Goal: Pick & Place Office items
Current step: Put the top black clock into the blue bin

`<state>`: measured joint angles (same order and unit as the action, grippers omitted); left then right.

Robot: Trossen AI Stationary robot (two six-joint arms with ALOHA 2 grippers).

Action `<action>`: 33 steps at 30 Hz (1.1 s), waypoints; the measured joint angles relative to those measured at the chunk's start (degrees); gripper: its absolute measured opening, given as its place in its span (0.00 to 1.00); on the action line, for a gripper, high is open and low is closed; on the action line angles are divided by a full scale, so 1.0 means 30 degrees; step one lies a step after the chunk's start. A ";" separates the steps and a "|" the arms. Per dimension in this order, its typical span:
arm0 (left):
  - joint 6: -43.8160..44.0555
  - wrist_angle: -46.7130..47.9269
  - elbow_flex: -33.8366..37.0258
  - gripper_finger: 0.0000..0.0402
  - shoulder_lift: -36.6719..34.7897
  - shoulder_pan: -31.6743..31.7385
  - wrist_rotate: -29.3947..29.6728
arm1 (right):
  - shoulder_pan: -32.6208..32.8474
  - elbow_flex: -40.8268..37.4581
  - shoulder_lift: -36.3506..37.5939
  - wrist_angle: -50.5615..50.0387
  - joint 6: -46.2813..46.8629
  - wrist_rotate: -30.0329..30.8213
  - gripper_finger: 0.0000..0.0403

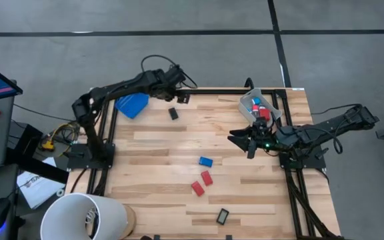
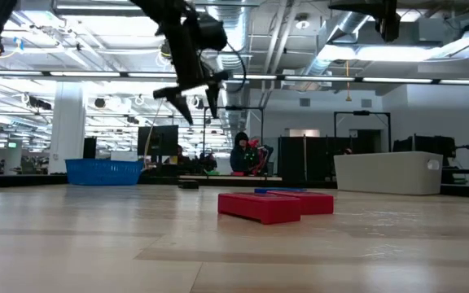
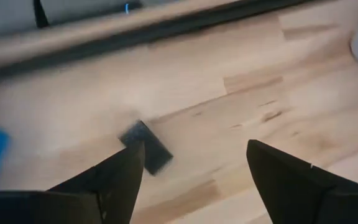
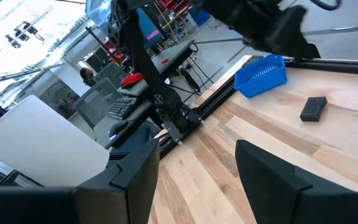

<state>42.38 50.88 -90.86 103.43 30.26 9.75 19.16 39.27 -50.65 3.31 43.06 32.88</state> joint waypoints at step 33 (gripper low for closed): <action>0.8536 0.1691 0.0113 0.68 0.3609 0.0561 -0.3441 | 0.0007 0.0000 0.0007 0.1078 -0.0535 -0.1104 0.51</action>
<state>67.99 55.95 -90.52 114.25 31.94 -0.57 19.18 39.27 -50.63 6.55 41.46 29.57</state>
